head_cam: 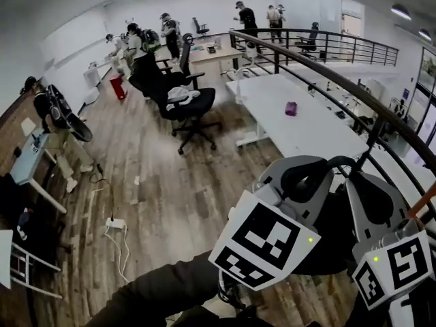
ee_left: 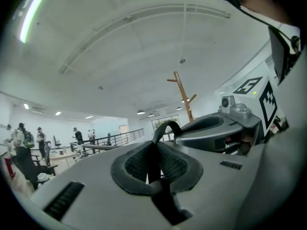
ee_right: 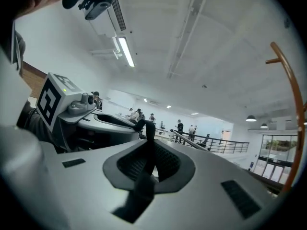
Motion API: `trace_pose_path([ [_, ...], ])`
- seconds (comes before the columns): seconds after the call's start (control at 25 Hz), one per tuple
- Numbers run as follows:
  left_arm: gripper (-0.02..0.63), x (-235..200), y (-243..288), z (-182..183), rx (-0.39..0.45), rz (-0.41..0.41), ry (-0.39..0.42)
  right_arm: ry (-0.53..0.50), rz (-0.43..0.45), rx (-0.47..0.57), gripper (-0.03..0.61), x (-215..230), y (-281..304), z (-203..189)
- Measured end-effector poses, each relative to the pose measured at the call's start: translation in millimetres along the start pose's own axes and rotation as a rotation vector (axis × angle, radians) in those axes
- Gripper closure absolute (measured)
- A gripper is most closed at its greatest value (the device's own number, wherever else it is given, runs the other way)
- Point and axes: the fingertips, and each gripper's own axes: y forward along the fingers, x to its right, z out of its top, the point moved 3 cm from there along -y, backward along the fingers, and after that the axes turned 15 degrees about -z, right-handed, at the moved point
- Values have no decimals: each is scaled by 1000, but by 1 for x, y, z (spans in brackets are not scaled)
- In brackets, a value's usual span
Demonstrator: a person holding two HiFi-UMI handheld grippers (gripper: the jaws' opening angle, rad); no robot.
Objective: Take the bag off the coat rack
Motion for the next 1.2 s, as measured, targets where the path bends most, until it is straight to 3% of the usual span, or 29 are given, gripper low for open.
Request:
trace_pose_path([
  [0.32, 574, -56, -166, -43, -50, 353, -22, -1, 331, 100, 541, -169, 47, 27],
  [0.52, 574, -88, -313, -70, -80, 592, -46, -23, 572, 171, 541, -316, 68, 57],
  [0.72, 574, -110, -468, -83, -111, 782, -65, -14, 757, 226, 541, -467, 71, 105],
  [0.96, 574, -100, -638, -103, -193, 1090, -55, 51, 1072, 357, 541, -638, 52, 138],
  [1.2, 574, -74, -769, -109, -244, 1341, -76, 81, 1316, 437, 541, -768, 17, 178],
])
